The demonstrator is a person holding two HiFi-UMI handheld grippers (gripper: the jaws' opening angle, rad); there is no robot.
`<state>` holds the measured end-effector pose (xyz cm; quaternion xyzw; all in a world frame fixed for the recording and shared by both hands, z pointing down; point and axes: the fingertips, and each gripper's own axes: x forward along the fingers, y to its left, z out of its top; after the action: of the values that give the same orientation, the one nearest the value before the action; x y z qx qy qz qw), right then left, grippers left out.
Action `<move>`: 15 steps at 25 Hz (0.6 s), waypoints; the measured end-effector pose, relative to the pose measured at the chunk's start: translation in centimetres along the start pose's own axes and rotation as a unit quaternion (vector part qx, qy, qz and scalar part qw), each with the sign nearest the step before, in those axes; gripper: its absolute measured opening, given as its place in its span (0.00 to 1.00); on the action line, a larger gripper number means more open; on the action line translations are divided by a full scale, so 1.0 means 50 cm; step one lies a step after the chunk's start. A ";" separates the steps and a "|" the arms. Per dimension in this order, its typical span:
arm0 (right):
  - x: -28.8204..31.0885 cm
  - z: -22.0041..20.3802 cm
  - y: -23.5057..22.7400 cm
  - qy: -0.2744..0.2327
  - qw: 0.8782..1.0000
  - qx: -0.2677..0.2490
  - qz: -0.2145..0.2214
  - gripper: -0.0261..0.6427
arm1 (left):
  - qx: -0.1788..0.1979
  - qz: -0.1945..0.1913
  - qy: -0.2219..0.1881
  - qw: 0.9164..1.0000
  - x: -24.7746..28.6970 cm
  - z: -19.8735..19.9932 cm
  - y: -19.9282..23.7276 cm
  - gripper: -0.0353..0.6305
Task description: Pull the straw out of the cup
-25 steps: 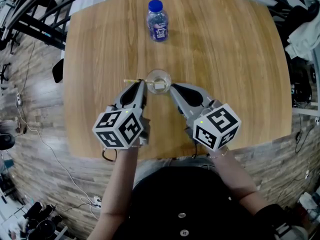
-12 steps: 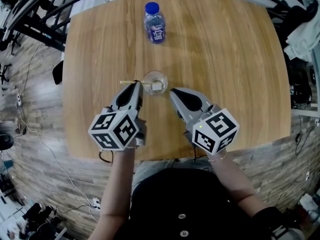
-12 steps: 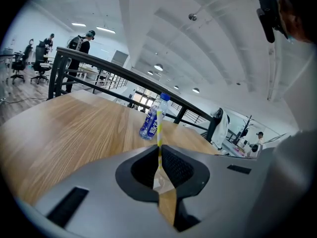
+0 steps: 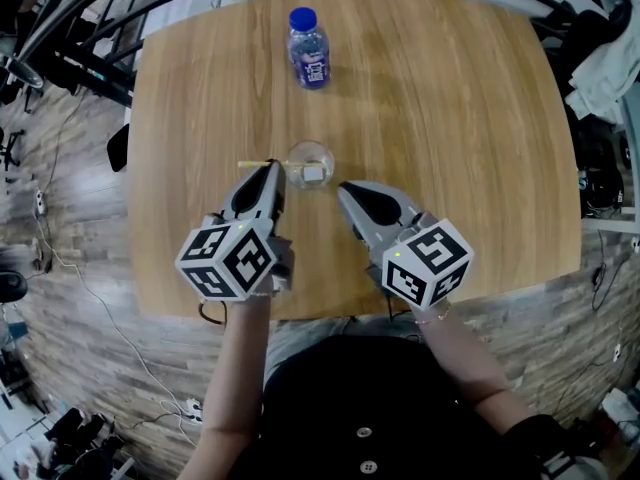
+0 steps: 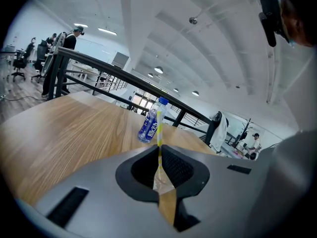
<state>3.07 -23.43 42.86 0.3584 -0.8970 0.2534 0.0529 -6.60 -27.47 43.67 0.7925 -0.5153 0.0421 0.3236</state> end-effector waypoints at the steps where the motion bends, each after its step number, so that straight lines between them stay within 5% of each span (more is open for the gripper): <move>1: -0.001 0.002 0.000 -0.002 1.000 -0.001 0.000 0.04 | 0.002 0.000 -0.002 1.000 -0.003 0.003 0.000 0.10; 15: -0.022 0.041 0.021 -0.025 1.000 -0.013 0.003 0.04 | 0.043 -0.008 -0.051 0.998 -0.068 0.057 -0.034 0.10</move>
<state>3.36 -23.12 40.37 0.3616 -0.9021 0.2331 0.0338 -7.48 -25.94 39.26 0.8110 -0.5223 0.0215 0.2629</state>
